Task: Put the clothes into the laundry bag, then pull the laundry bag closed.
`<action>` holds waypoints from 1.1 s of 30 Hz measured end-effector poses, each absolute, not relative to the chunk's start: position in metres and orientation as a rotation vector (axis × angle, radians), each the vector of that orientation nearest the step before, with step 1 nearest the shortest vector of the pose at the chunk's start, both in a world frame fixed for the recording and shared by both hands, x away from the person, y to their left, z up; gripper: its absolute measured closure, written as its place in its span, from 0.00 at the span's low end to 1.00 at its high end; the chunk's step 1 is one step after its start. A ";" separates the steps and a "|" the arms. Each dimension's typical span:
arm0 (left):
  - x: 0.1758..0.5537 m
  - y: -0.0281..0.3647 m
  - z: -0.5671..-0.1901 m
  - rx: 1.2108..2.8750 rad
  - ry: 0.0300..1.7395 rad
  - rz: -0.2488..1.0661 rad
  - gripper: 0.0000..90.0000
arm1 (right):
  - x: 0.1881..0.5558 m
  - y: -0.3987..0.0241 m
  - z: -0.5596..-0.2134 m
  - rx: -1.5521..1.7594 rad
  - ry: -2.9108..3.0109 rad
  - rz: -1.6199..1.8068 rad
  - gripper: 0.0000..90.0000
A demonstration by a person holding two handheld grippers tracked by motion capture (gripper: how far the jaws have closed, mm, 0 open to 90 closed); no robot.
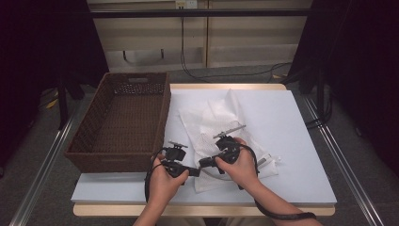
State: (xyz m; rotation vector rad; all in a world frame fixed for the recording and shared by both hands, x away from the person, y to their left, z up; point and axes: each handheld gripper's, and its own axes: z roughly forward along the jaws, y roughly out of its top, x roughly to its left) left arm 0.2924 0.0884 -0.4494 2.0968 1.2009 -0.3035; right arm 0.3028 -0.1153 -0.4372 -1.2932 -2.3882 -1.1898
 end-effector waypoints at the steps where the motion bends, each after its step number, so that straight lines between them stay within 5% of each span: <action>1: 0.292 0.089 -0.449 2.094 1.204 -0.305 0.98 | 0.303 -0.115 -0.437 -1.291 -2.385 -1.186 0.97; 33: 0.283 0.090 -0.443 2.082 1.252 -0.332 0.98 | 0.291 -0.130 -0.434 -1.267 -2.394 -1.181 0.98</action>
